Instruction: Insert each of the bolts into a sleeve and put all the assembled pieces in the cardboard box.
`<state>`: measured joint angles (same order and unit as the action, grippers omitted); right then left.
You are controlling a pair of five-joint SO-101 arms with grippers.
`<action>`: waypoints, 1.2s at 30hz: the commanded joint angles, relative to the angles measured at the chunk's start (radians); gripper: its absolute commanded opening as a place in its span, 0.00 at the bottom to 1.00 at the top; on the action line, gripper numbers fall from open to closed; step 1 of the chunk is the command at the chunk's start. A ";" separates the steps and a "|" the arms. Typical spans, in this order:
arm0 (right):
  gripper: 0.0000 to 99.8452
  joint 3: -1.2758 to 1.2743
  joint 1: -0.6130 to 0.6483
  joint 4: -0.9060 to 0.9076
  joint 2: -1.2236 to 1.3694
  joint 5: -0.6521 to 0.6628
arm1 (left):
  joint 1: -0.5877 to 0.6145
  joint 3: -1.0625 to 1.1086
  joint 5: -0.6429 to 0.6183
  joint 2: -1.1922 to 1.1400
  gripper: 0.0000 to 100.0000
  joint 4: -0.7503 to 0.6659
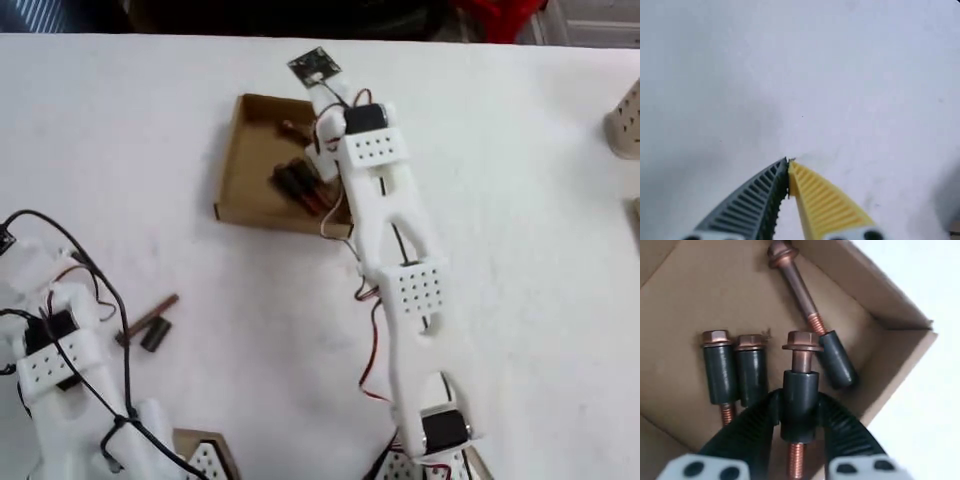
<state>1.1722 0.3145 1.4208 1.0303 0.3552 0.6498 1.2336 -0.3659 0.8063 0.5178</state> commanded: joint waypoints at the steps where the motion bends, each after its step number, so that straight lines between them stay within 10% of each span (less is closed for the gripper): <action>1: 0.02 0.058 0.035 0.022 -0.031 0.012 | -0.013 -0.005 0.011 -0.002 0.02 -0.023; 16: 0.02 0.110 -0.004 -0.087 0.090 0.012 | -0.013 -0.005 0.012 -0.002 0.02 -0.023; 24: 0.31 0.226 0.012 0.093 0.099 0.078 | -0.013 -0.006 0.008 -0.002 0.10 -0.018; 36: 0.14 0.410 0.013 0.357 0.005 0.091 | 0.064 -0.040 0.006 -0.002 0.10 0.017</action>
<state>1.5205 0.3268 1.7139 1.1208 0.4733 0.6667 1.2336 -0.3659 0.8063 0.5178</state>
